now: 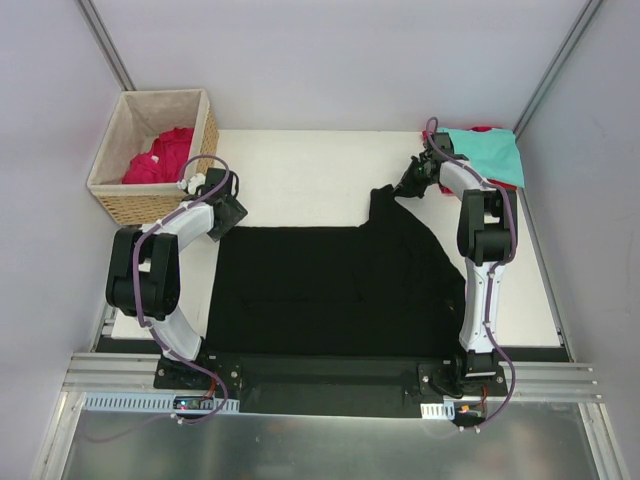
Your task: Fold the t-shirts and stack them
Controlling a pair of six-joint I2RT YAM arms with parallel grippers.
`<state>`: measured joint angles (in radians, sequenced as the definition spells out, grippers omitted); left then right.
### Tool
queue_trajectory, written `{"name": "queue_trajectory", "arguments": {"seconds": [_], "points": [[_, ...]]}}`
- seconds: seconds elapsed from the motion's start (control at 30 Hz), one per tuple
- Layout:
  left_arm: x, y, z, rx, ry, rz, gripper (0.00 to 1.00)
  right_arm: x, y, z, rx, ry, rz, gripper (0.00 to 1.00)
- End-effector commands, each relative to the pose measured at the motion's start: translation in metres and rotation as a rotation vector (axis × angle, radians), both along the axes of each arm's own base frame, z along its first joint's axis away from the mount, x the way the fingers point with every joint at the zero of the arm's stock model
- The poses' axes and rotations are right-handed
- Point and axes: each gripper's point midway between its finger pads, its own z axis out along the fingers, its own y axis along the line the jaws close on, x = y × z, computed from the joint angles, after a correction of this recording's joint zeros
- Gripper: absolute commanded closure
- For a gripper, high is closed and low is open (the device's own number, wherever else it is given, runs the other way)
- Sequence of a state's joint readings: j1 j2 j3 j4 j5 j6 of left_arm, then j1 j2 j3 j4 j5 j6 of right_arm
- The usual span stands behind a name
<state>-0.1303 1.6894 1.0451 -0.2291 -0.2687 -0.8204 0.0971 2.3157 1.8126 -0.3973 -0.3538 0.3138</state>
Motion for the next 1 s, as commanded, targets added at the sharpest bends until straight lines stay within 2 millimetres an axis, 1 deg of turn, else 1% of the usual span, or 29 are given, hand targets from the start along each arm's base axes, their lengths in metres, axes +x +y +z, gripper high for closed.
{"name": "queue_trajectory", "arguments": {"seconds": [0.0,0.03,0.13,0.17,0.2,0.23,0.33,0.5,0.67,0.7,0.73,0.8,0.83,0.97], "points": [[0.007,0.017,0.000,0.053,0.000,0.030,0.39,0.004,0.007,0.037,0.029,-0.072,0.019,0.99],[0.006,0.018,-0.002,0.060,0.005,0.029,0.45,0.004,0.007,0.037,0.029,-0.072,0.018,0.99],[0.003,0.021,-0.011,0.080,0.034,0.027,0.50,0.003,0.009,0.035,0.032,-0.069,0.021,0.99],[0.003,0.020,-0.014,0.080,0.041,0.026,0.58,0.002,0.009,0.035,0.032,-0.068,0.021,0.99],[0.002,0.020,-0.017,0.079,0.048,0.028,0.61,0.003,0.009,0.036,0.032,-0.072,0.021,0.99],[0.001,0.020,-0.023,0.078,0.064,0.028,0.63,0.002,0.008,0.036,0.032,-0.070,0.020,0.99],[-0.003,0.019,-0.033,0.071,0.091,0.036,0.63,0.002,0.008,0.037,0.031,-0.074,0.021,0.99],[-0.005,0.018,-0.035,0.063,0.100,0.046,0.61,0.002,0.008,0.036,0.031,-0.072,0.021,0.99],[-0.005,0.017,-0.041,0.061,0.137,0.033,0.63,0.001,0.008,0.036,0.037,-0.070,0.020,0.99],[-0.006,0.016,-0.043,0.060,0.151,0.032,0.64,0.000,0.008,0.036,0.037,-0.068,0.020,0.99],[-0.003,0.015,-0.044,0.059,0.157,0.029,0.71,0.000,0.009,0.035,0.037,-0.068,0.021,0.99],[-0.004,0.014,-0.046,0.054,0.178,0.023,0.79,-0.001,0.008,0.036,0.037,-0.069,0.018,0.99],[-0.003,0.014,-0.047,0.053,0.182,0.022,0.86,-0.002,0.008,0.036,0.037,-0.069,0.018,0.99],[-0.003,0.013,-0.048,0.051,0.192,0.019,0.88,-0.002,0.009,0.038,0.038,-0.072,0.020,0.99]]}}
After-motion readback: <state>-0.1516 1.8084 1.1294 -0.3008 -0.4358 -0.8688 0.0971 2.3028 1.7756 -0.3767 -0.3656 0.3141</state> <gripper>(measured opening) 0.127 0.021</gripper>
